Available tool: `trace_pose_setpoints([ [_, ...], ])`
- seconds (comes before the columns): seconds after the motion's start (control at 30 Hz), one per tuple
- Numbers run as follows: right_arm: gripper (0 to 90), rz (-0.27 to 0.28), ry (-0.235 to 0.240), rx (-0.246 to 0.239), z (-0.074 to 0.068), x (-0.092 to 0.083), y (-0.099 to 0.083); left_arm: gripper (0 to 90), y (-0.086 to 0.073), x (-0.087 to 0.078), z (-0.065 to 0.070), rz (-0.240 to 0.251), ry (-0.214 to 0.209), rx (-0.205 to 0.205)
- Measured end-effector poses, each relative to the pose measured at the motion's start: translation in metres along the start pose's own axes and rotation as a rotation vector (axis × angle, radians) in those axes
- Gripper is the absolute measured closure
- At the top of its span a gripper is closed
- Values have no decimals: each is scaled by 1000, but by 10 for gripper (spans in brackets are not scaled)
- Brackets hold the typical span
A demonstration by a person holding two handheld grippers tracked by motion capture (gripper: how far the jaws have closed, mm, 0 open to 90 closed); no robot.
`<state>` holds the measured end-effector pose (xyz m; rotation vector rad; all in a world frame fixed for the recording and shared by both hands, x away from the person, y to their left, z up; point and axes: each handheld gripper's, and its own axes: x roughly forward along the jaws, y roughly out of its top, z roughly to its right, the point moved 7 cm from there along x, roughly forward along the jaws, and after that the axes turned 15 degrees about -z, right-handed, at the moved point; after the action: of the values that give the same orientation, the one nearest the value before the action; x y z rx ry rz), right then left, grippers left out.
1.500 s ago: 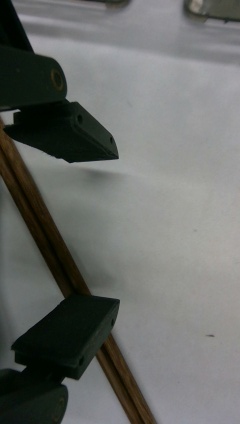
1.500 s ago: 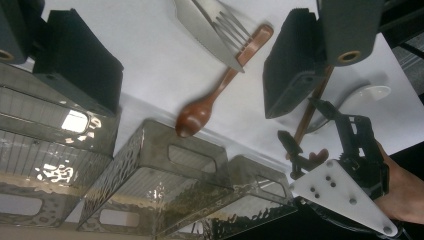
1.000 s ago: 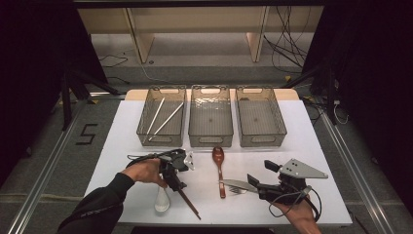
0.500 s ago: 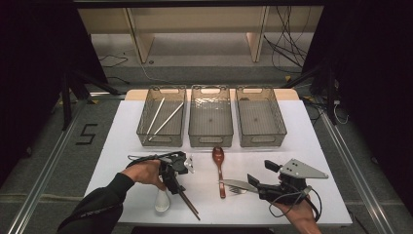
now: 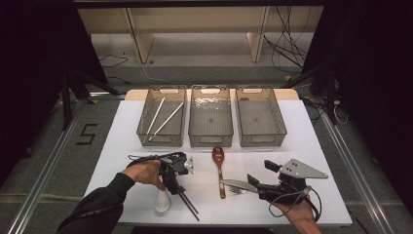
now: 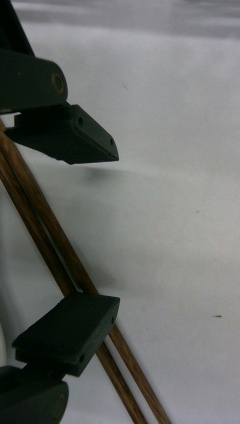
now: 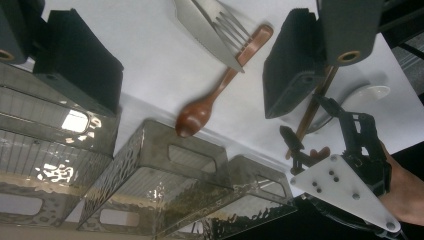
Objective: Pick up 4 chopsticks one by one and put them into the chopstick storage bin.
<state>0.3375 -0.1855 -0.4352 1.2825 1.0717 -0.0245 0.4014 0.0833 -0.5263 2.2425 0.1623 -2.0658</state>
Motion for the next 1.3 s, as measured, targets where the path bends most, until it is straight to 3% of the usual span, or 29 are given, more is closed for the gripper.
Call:
trace_pose_setpoints([
  [0.73,249,-3,-1,-1,0,0,0,320,4,1,7,-28,-42,77],
  [0.97,249,2,-3,0,1,0,0,332,6,0,3,-23,-11,63],
  [1.1,249,1,-2,0,0,0,0,336,4,0,4,-36,-23,72],
  [1.3,249,2,-2,0,1,0,0,333,0,1,0,-53,-4,83],
])
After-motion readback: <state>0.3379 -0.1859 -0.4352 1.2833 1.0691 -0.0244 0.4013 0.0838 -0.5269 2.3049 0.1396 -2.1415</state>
